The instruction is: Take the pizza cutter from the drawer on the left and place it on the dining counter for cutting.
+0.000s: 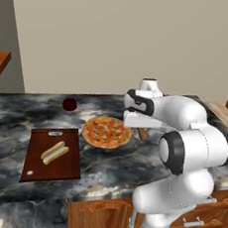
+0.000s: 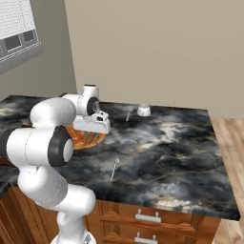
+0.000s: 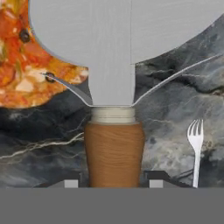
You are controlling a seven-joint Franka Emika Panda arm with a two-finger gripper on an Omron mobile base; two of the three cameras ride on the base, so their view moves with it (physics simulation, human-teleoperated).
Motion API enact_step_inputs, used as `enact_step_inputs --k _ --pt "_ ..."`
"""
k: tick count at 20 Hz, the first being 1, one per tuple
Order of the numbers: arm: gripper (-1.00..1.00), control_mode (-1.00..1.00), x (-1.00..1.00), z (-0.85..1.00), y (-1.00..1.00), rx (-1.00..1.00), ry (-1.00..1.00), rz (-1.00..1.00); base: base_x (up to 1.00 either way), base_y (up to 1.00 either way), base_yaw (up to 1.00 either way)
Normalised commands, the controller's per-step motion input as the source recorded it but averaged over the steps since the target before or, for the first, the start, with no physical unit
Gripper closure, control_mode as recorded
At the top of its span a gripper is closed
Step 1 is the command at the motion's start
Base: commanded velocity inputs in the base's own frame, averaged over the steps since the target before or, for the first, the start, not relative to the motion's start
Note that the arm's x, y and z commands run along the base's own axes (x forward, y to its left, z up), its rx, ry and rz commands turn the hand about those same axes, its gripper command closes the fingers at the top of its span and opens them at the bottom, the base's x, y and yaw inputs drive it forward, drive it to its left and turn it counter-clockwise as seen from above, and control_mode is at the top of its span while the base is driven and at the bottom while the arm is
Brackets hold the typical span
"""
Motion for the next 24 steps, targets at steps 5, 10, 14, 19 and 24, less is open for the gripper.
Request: enact_step_inputs --k 5,10,14,19,24 --pt "1.00 -1.00 0.28 -0.68 0.00 0.01 0.00 0.00 0.00 0.00 0.00" --pt "1.00 -1.00 0.01 -0.34 -0.12 0.01 0.00 0.00 0.00 0.00 0.00" --pt "1.00 -1.00 0.00 -0.30 -0.12 0.00 0.00 0.00 0.00 0.00 0.00" --pt "1.00 -1.00 0.06 -0.33 -0.02 0.00 0.00 0.00 0.00 0.00 0.00" --pt "1.00 -1.00 0.10 -0.22 0.00 0.00 0.00 0.00 0.00 0.00 0.00"
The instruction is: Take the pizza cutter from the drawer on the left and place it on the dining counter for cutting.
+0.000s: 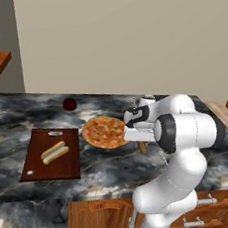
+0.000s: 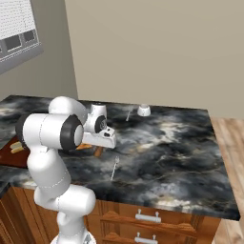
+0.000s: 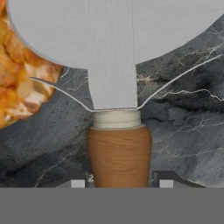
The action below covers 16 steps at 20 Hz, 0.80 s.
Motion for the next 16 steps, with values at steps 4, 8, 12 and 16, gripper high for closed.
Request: enact_step_inputs --k 4,8,12,16 --pt "1.00 -1.00 0.00 0.00 0.00 0.00 0.00 0.00 0.00 0.00 0.00" --pt "1.00 -1.00 0.00 0.00 0.00 0.00 0.00 0.00 0.00 0.00 0.00" --pt "-1.00 -1.00 0.00 0.00 0.00 0.00 0.00 0.00 0.00 0.00 0.00" --pt "-1.00 -1.00 0.00 0.00 0.00 0.00 0.00 0.00 0.00 0.00 0.00"
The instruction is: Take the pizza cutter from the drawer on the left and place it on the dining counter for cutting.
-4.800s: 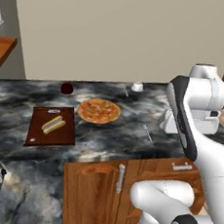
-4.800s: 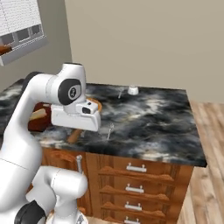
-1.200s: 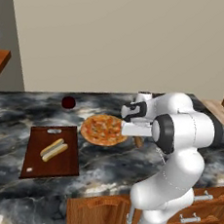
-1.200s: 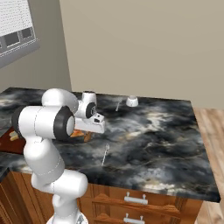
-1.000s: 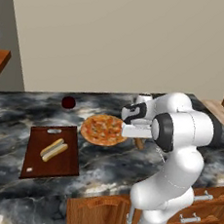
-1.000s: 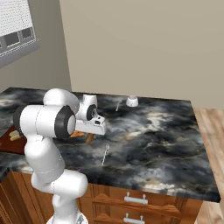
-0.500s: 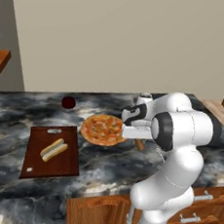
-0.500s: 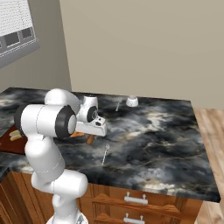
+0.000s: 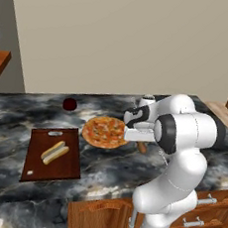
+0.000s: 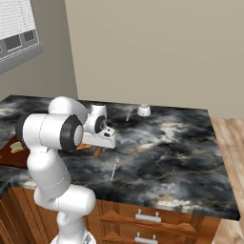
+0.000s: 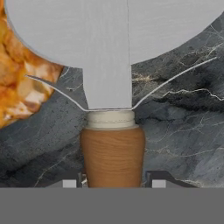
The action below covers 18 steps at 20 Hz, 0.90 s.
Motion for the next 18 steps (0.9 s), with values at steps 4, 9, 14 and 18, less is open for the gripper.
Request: enact_step_inputs --k 4,9,14,18 --pt "-1.00 -1.00 0.00 0.00 0.00 0.00 0.00 0.00 0.00 0.00 0.00" --pt "-1.00 -1.00 0.00 0.00 0.00 0.00 0.00 0.00 0.00 0.00 0.00" --pt "-1.00 -1.00 0.00 0.18 -0.01 0.00 -0.02 0.00 0.00 0.00 0.00" --pt "-1.00 -1.00 -0.07 0.70 0.00 0.00 -0.08 0.00 0.00 0.00 0.00"
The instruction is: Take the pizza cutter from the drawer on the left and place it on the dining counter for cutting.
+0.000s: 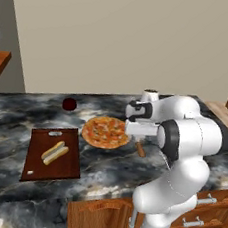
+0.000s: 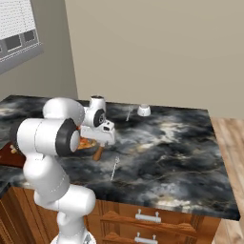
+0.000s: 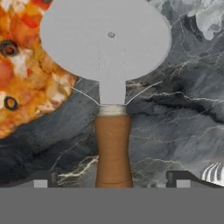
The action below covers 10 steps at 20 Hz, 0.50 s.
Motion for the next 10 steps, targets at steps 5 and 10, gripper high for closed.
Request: enact_step_inputs --k 5,10 --pt "-1.00 -1.00 -0.49 0.70 0.00 -0.01 -0.16 0.00 0.00 0.00 0.00" --pt "-1.00 -1.00 -0.64 0.88 0.01 -0.01 -0.20 0.00 0.00 0.00 0.00"
